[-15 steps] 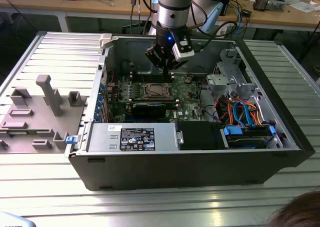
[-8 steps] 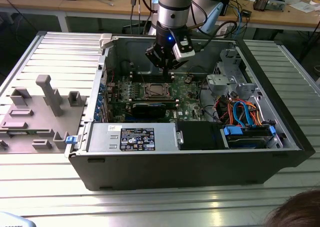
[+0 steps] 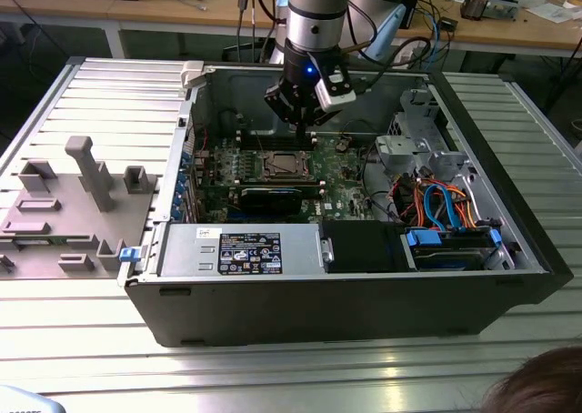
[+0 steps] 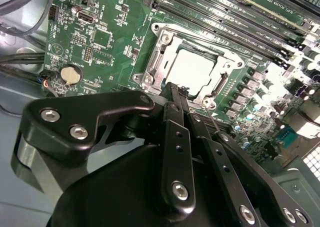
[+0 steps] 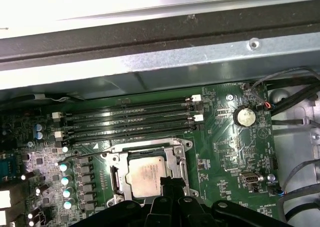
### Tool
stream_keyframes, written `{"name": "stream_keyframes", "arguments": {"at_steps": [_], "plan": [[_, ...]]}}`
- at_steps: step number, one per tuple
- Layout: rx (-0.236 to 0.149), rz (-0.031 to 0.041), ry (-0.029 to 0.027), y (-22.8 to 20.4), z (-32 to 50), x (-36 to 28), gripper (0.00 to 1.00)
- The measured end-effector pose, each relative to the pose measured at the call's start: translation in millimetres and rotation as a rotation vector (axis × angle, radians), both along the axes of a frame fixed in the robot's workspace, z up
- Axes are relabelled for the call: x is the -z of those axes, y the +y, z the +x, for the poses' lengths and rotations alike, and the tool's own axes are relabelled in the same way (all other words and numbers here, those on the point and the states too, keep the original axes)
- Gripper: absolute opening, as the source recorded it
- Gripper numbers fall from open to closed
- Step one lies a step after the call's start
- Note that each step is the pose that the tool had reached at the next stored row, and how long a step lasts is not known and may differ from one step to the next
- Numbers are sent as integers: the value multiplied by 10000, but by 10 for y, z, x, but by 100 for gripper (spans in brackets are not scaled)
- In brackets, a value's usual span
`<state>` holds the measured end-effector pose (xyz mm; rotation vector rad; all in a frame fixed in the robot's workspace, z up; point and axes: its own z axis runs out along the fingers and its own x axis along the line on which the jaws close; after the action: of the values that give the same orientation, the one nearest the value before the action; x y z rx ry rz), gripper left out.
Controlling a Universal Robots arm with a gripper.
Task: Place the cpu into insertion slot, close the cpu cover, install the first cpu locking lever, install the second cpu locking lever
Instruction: 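Install the first cpu locking lever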
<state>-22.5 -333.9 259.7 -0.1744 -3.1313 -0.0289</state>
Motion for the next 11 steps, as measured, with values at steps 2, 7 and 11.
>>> {"name": "stream_keyframes", "arguments": {"at_steps": [2, 7, 11], "plan": [[-75, 12, 0, 0, 0, 0, 11], [-186, 32, 0, 0, 0, 0, 11], [-315, 58, 0, 0, 0, 0, 11]]}}
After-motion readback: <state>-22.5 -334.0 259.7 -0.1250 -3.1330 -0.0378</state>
